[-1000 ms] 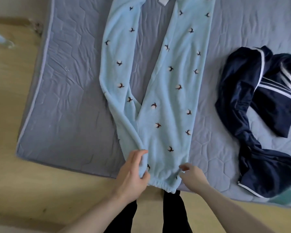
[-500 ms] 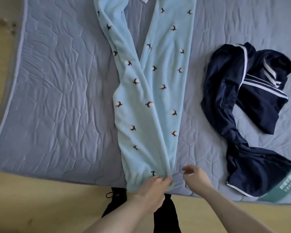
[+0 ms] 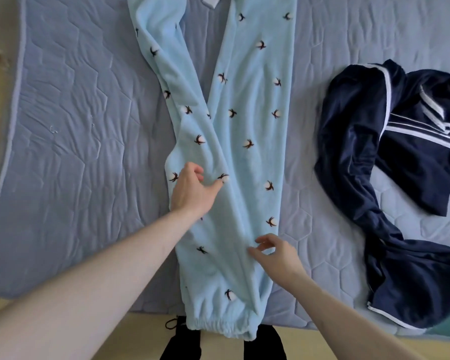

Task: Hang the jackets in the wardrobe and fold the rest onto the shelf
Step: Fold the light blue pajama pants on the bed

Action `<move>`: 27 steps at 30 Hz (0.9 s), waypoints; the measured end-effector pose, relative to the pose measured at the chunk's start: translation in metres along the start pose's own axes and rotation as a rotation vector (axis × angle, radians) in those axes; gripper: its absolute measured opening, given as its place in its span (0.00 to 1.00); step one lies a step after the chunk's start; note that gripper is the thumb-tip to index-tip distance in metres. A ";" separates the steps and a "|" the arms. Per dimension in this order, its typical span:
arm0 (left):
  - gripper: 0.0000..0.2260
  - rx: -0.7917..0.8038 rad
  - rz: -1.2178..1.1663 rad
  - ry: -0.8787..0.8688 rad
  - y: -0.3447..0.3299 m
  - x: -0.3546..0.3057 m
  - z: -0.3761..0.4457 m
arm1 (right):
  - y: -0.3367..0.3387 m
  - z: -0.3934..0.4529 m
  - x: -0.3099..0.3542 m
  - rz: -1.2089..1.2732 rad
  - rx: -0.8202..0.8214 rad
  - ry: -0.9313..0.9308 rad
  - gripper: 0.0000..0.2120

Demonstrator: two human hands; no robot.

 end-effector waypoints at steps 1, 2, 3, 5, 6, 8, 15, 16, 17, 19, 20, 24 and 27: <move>0.25 -0.018 -0.004 0.032 -0.001 -0.009 0.015 | -0.003 0.004 0.003 -0.005 0.006 0.004 0.17; 0.28 -0.022 0.002 0.070 -0.004 -0.016 0.028 | -0.006 0.009 0.005 -0.019 0.018 0.008 0.21; 0.30 -0.019 0.020 0.112 -0.009 -0.021 0.039 | -0.011 0.012 0.006 -0.042 0.032 0.012 0.23; 0.31 -0.003 0.071 0.185 -0.019 -0.027 0.055 | -0.020 0.019 0.009 -0.097 0.063 0.027 0.24; 0.29 0.008 0.099 0.204 -0.024 -0.029 0.060 | -0.024 0.021 0.010 -0.120 0.074 0.036 0.21; 0.22 -0.003 0.107 0.213 -0.030 -0.036 0.063 | -0.027 0.024 0.014 -0.135 0.075 0.059 0.12; 0.08 -0.167 -0.201 -0.417 -0.013 -0.122 -0.018 | -0.005 -0.007 0.004 0.288 -0.068 0.039 0.07; 0.08 -0.143 -0.176 -0.506 -0.019 -0.133 -0.031 | -0.002 -0.011 -0.002 0.322 -0.068 0.021 0.08; 0.08 -0.106 -0.129 -0.576 -0.028 -0.142 -0.041 | -0.001 -0.015 -0.008 0.337 -0.057 0.007 0.08; 0.09 0.010 0.026 -0.654 -0.059 -0.155 -0.053 | 0.001 -0.021 -0.016 0.319 -0.029 -0.016 0.07; 0.13 0.089 0.149 -0.650 -0.080 -0.155 -0.053 | 0.002 -0.022 -0.020 0.284 -0.020 -0.035 0.07; 0.26 0.337 0.374 -0.412 -0.125 -0.130 -0.024 | 0.008 -0.015 -0.045 0.055 -0.001 -0.142 0.06; 0.10 0.093 0.010 -0.328 -0.069 -0.126 0.010 | 0.022 -0.001 -0.035 0.016 -0.039 -0.125 0.17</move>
Point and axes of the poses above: each hand's wrist, its own z-axis towards the middle knuckle, its own y-axis out of the back of the hand, x = y × z, the point moved 10 cm from there along z, towards the middle knuckle, and after that the axes turned 11 degrees about y, right-handed, at the moved point
